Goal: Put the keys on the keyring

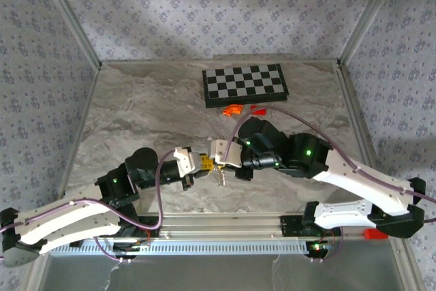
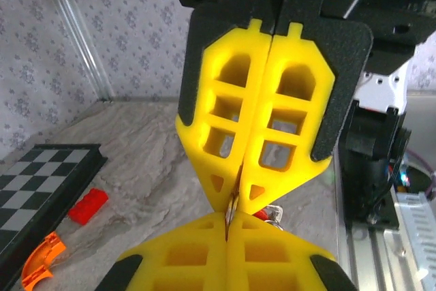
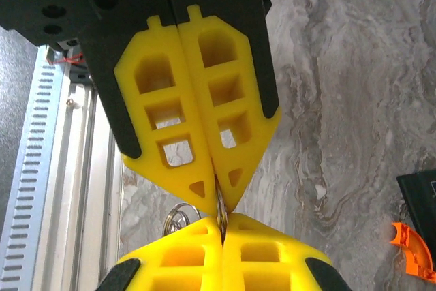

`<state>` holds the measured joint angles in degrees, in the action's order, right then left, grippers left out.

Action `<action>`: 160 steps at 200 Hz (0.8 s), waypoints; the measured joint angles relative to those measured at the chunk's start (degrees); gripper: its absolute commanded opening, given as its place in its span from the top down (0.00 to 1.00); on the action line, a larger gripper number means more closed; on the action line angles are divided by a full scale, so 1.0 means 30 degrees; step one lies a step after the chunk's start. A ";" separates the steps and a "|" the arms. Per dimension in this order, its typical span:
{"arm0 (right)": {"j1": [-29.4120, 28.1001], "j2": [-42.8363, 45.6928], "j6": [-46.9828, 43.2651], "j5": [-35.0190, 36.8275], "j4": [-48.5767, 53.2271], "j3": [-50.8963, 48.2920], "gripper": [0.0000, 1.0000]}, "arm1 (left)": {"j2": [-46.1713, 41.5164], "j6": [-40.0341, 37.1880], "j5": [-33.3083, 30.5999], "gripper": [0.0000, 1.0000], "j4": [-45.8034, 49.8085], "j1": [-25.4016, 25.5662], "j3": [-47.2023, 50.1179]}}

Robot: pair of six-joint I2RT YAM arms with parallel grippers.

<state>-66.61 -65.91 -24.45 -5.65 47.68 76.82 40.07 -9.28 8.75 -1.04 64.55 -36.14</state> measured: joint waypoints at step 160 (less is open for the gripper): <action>0.0131 0.2900 0.2295 -0.2514 -0.4248 -0.2448 0.92 | -0.2200 0.1326 0.2208 1.00 -0.5049 0.0022 0.1523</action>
<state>-66.22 -57.21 -17.56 -13.19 34.94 69.47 33.47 -5.30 15.38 -16.19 64.62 -31.57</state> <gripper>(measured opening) 0.105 0.043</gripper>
